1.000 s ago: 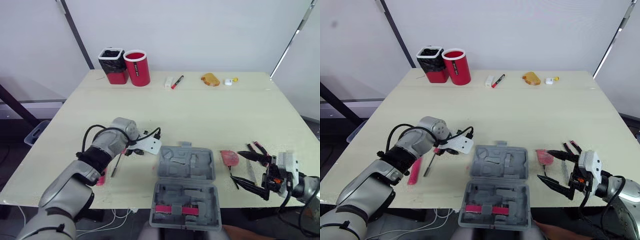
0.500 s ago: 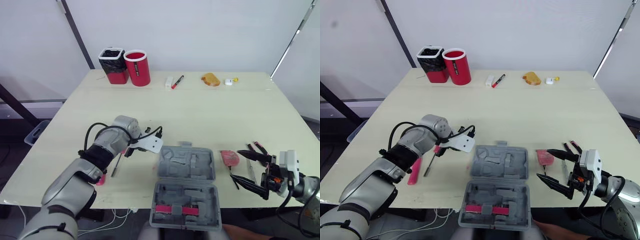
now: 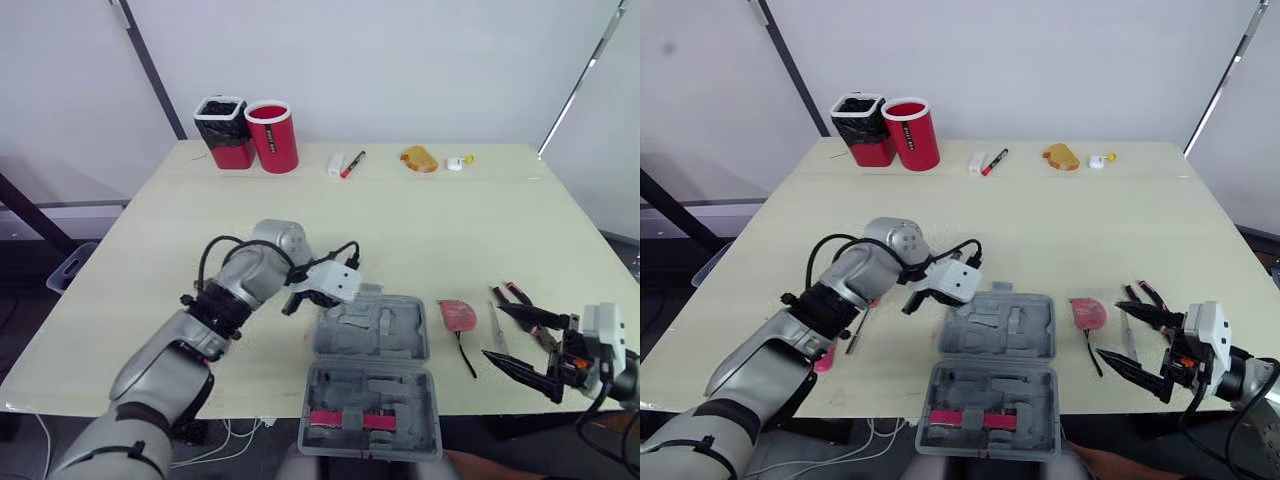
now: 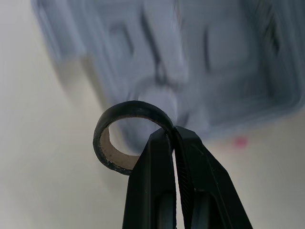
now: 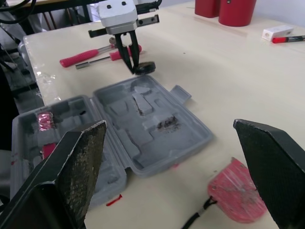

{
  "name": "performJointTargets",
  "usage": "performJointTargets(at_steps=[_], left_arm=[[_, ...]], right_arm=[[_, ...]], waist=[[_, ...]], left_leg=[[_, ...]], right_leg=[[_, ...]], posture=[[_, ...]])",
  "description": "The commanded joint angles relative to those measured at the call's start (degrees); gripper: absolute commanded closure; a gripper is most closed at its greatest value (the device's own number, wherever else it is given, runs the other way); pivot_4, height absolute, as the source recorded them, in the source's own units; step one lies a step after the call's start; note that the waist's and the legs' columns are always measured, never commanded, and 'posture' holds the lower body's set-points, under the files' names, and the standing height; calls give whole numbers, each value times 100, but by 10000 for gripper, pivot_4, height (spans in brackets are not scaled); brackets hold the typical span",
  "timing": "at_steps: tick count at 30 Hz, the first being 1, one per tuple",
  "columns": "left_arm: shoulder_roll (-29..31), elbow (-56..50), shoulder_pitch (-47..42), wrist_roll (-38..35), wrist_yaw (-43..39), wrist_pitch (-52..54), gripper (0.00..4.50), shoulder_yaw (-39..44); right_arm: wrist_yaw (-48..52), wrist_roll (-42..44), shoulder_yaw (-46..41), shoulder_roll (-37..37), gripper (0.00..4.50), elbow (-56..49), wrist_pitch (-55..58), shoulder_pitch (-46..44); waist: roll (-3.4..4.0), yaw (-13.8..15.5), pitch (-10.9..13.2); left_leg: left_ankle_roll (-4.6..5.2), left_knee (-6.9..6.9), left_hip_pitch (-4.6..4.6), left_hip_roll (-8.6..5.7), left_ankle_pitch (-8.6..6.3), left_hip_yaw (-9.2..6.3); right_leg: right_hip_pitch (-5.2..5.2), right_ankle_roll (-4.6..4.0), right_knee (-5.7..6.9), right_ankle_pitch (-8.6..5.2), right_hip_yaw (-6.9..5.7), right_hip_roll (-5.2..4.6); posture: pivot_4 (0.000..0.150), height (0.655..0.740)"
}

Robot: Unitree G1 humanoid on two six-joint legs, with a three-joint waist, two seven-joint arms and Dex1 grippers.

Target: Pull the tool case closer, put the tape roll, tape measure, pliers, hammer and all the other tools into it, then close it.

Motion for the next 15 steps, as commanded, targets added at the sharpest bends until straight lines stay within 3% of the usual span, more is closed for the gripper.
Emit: performJointTargets(at_steps=[1, 7, 15], left_arm=[[-126, 63, 128, -348, -230, 371, 44793, 36], [-287, 535, -84, -443, -99, 381, 44793, -12], [-249, 1205, -427, -349, -37, 3, 44793, -97]], right_arm=[[12, 8, -170, -24, 0, -58, -99, 10], [-49, -73, -215, 15, 0, -35, -181, 120], [-43, -87, -190, 14, 0, -64, -180, 141]], waist=[[1, -1, 0], [3, 13, 1], [3, 6, 1]], left_leg=[[0, 0, 2, 1, 0, -2], [1, -2, 14, 1, -1, -47], [1, -1, 1, -16, -1, -53]], right_leg=[[0, -2, 0, 1, -12, -7], [-2, -22, 2, 14, -130, -73], [-1, -19, -1, 13, -36, -20]], posture=[[1500, 7400], [1500, 7400], [1500, 7400]])
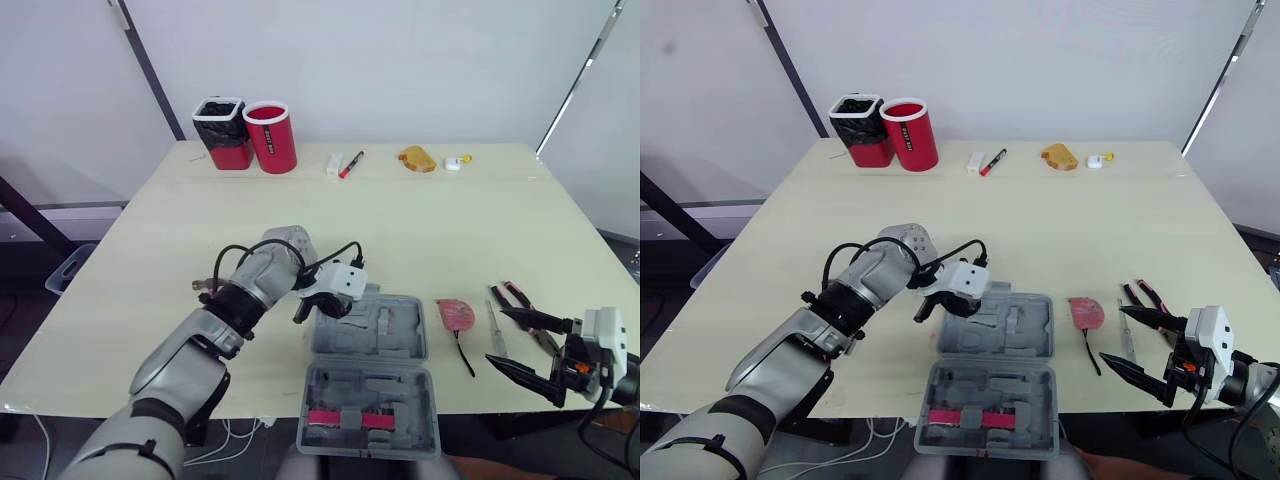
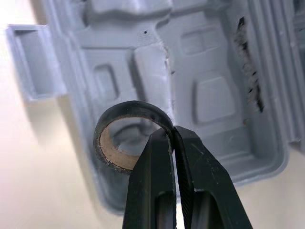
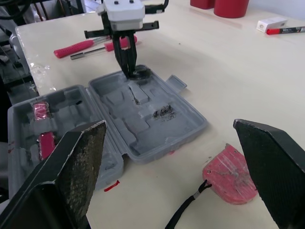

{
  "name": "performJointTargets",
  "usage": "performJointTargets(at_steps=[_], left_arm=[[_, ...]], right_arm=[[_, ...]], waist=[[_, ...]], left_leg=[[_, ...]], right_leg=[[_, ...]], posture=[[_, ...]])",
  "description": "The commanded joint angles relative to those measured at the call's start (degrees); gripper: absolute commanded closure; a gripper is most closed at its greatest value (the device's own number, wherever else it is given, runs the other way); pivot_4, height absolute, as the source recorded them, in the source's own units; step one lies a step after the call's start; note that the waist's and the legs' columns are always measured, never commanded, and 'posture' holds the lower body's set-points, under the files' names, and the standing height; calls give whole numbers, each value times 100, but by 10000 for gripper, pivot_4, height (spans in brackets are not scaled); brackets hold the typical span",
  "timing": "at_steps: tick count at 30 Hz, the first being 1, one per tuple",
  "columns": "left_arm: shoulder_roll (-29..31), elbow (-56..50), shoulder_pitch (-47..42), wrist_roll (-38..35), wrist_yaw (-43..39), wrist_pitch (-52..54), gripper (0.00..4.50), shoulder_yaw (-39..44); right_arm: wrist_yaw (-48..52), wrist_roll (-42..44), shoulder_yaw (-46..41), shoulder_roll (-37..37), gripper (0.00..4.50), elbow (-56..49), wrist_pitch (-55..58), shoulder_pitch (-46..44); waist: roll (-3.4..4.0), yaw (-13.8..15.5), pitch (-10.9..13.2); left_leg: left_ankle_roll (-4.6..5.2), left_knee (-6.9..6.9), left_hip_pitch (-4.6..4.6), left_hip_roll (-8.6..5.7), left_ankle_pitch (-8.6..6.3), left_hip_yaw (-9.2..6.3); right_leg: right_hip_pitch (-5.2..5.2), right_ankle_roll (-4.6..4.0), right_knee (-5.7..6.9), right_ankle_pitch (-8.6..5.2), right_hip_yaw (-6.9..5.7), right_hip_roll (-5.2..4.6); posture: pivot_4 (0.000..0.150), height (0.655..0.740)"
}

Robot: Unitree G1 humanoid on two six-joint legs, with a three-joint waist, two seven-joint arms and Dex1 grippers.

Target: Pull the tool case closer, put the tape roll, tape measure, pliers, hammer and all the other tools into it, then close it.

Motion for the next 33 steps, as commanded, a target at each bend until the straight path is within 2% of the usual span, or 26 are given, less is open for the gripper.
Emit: performJointTargets(at_steps=[1, 12, 33], left_arm=[[38, 233, -176, -27, -31, -177, 44793, -12], [-173, 881, -379, -65, -49, -415, 44793, 13], [-167, 1338, -582, 5, -55, -484, 44793, 34]], right_arm=[[-36, 37, -162, 22, 0, -113, -104, 18], [-217, -21, -120, 82, 0, -315, -63, 74], [-220, -168, -36, 101, 0, -277, -168, 104]], waist=[[0, -1, 0], [0, -1, 0], [0, -5, 0]], left_leg=[[0, 0, -2, 0, 0, -1], [0, 1, -6, -2, 0, -5], [0, 2, -6, -2, 0, -5]], right_leg=[[0, -2, -1, 1, 13, 10], [0, 3, 0, -2, 110, 74], [0, 2, 0, -1, 115, 79]], posture=[[1500, 7400], [1500, 7400], [1500, 7400]])
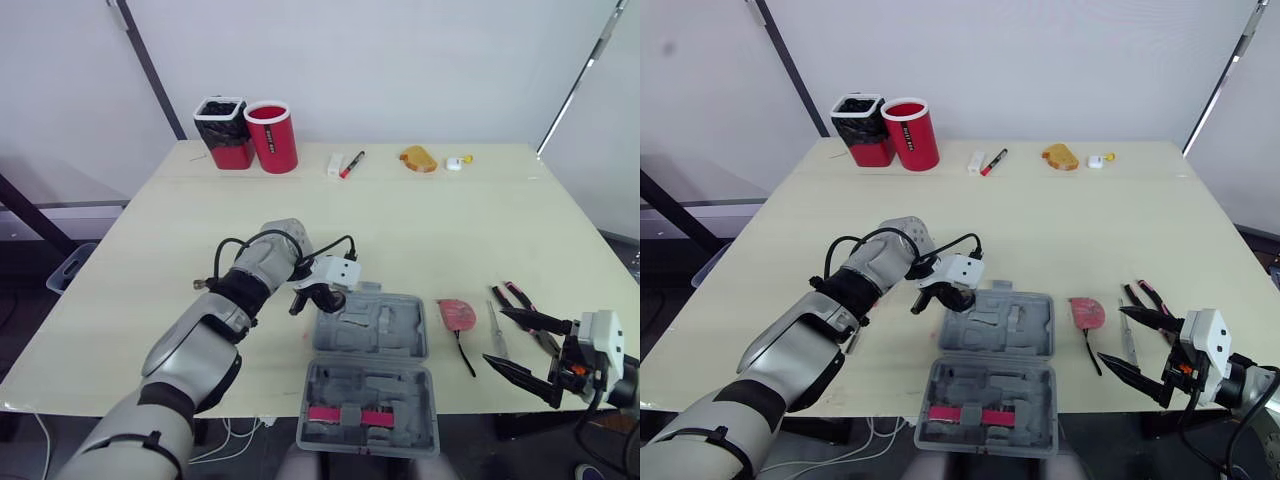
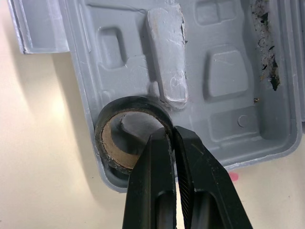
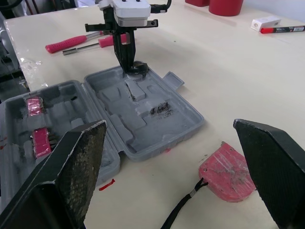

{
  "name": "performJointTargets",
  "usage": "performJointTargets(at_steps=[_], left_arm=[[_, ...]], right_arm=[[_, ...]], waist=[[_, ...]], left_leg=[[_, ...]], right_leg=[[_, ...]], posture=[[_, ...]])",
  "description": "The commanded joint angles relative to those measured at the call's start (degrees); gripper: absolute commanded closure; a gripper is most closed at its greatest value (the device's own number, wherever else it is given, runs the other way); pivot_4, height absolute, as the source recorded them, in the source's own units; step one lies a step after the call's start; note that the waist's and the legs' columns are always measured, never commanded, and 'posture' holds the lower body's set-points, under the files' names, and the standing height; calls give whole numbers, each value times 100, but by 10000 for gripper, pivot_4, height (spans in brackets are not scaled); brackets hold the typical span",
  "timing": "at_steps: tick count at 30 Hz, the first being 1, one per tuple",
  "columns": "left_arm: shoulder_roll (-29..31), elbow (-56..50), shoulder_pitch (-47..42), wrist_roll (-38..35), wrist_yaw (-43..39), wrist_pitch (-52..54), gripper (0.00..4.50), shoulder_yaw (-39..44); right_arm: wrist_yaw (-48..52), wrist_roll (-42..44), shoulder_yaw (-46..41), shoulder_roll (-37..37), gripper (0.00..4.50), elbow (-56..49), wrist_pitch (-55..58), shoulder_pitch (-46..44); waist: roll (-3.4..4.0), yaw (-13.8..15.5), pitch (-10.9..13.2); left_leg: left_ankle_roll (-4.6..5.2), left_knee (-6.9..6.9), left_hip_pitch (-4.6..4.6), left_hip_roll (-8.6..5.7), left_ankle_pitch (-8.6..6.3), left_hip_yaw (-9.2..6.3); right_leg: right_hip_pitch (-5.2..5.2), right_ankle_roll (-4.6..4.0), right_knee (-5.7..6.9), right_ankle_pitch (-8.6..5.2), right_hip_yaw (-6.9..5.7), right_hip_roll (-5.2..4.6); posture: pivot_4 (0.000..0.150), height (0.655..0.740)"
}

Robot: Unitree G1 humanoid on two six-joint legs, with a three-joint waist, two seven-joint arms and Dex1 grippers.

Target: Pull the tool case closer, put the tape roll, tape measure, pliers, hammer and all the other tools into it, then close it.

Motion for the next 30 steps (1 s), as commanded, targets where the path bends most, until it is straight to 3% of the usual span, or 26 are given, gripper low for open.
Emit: performJointTargets(at_steps=[1, 30], left_arm=[[61, -35, -138, -14, -69, -29, 44793, 36], [-44, 156, -128, -131, 35, -362, 44793, 116]], right_arm=[[5, 20, -56, 8, 0, -106, -101, -8], [-45, -109, 42, 43, 0, -26, -196, -106]], waist=[[0, 0, 0], [0, 5, 0]], left_leg=[[0, 0, 0, 0, 0, 0], [0, 2, 0, 0, 0, -1]], right_leg=[[0, 0, 0, 0, 0, 0], [1, -1, 2, 1, 17, 12]], posture=[[1500, 7400], [1500, 7400]])
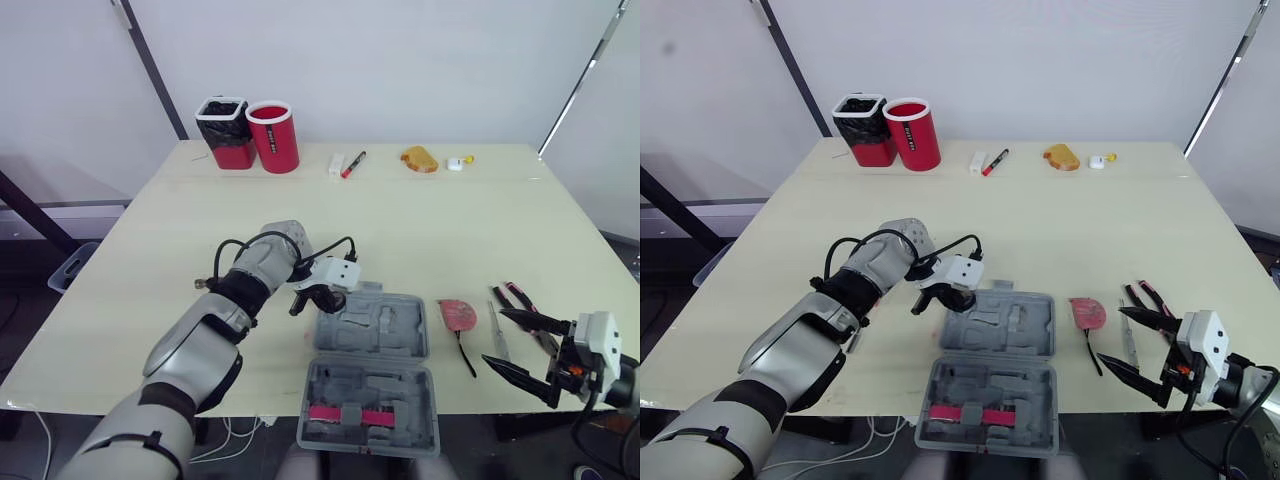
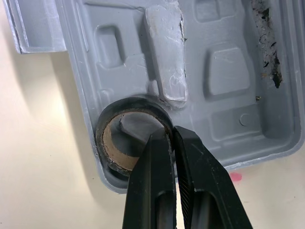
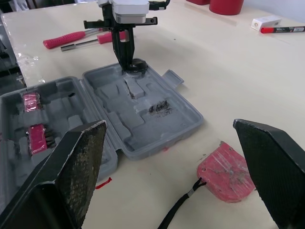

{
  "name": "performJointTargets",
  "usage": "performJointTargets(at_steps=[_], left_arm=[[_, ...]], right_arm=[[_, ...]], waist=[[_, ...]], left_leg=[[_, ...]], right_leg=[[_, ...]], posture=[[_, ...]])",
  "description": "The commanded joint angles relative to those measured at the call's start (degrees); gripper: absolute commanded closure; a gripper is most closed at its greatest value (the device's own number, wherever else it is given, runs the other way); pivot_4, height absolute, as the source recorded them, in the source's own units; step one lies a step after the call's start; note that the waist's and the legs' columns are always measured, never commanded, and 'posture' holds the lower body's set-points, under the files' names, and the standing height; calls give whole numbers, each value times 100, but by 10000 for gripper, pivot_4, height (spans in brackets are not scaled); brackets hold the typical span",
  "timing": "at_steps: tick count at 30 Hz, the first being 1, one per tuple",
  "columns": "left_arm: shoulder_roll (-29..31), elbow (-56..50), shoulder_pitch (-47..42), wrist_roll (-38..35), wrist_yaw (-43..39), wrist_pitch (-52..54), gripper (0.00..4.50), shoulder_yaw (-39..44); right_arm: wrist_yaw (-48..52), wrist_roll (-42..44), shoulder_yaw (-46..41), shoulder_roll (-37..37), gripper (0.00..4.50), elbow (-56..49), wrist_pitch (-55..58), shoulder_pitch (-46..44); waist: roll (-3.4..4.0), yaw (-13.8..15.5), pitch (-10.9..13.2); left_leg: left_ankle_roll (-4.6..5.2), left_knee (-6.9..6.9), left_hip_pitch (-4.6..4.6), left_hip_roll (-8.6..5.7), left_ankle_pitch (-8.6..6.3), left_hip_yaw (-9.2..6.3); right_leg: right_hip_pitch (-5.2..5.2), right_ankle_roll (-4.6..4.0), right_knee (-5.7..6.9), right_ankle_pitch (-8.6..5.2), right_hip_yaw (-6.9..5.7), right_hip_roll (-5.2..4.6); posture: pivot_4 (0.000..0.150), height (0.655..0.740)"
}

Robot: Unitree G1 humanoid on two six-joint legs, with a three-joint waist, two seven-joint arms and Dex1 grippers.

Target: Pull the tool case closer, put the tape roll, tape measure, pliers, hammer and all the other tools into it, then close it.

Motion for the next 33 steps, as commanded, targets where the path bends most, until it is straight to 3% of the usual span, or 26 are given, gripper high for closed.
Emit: performJointTargets(at_steps=[1, 3, 4, 5, 19, 25, 27, 33], left_arm=[[-23, -13, -123, -97, 2, -71, 39714, 104], [-91, 52, -144, -104, 152, -17, 35997, 160], [-118, 71, -152, -128, 190, -31, 30665, 184], [-129, 89, -164, -135, 191, -31, 28338, 187], [55, -173, -207, -284, -79, -44, 28338, 255], [131, -480, 79, -1366, -403, -2, 28338, 1012], [363, -276, 294, -1409, -166, -949, 28338, 1112], [-26, 16, 789, -2698, 15, -733, 28338, 2232]], right_arm=[[-26, 32, -31, -2, 0, -124, -52, -37], [-28, 41, -28, -5, 0, -126, -44, -40], [-26, 46, -27, -7, 0, -129, -41, -36], [-25, 47, -26, -8, 0, -125, -40, -39], [-83, 62, 14, 16, 0, -175, -4, -83], [-207, 132, 59, 38, 0, -302, 81, -101], [-242, 127, 67, 59, 0, -338, 100, -95], [-337, 51, 91, 160, 0, -289, 25, -141]], waist=[[0, 0, 0], [0, -1, 0], [0, -1, 0], [0, 0, 0], [0, -15, 0], [0, -9, 0], [1, -22, 0], [4, 7, -1]], left_leg=[[0, 0, 0, 0, 0, 0], [0, 0, -1, 0, 0, 0], [0, 0, -3, 0, 0, 0], [0, 0, -3, 0, 0, 0], [0, 0, -3, 1, 0, 0], [0, 0, -4, 3, 0, -1], [0, 0, -3, 4, 0, 0], [0, 7, -3, 7, 0, -3]], right_leg=[[0, -1, 0, 0, 8, 5], [0, -1, -1, 0, 13, 8], [0, -2, -2, 1, 14, 9], [0, -2, -2, 1, 14, 9], [0, -2, -2, 1, 17, 12], [-1, -3, -2, 1, 16, 13], [-1, -3, -2, 1, 16, 12], [0, -4, 3, 2, 23, 20]], posture=[[1500, 7400], [1500, 7400], [1500, 7400], [1500, 7400], [1500, 7400], [1500, 7400], [1500, 7400], [1500, 7400]])
